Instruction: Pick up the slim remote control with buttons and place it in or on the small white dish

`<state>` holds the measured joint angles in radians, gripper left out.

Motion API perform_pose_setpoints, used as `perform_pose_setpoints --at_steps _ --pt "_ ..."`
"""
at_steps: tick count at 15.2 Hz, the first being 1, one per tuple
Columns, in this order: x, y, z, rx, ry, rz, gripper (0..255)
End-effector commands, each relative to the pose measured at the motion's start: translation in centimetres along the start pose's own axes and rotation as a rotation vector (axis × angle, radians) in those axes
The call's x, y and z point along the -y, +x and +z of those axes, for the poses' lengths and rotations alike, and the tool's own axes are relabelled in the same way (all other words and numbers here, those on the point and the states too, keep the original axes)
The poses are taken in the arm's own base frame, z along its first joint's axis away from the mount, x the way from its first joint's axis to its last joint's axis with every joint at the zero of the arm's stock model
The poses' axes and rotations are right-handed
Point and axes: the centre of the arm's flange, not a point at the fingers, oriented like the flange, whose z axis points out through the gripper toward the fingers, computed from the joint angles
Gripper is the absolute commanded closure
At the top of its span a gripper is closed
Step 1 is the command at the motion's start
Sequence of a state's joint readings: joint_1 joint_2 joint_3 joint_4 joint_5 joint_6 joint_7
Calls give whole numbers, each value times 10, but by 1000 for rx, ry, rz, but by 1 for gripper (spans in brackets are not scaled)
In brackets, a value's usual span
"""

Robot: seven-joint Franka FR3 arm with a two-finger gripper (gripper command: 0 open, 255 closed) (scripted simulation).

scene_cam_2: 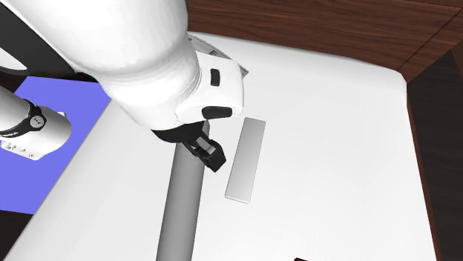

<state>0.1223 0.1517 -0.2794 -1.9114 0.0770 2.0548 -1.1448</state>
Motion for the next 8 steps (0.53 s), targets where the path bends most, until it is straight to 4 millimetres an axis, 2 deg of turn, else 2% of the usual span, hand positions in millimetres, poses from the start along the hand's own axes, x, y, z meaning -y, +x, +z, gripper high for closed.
perform_pose_setpoints --at_steps 1,8 --pt "-21 17 13 5 -7 -71 0" --pt "-71 80 55 21 -29 -302 0"
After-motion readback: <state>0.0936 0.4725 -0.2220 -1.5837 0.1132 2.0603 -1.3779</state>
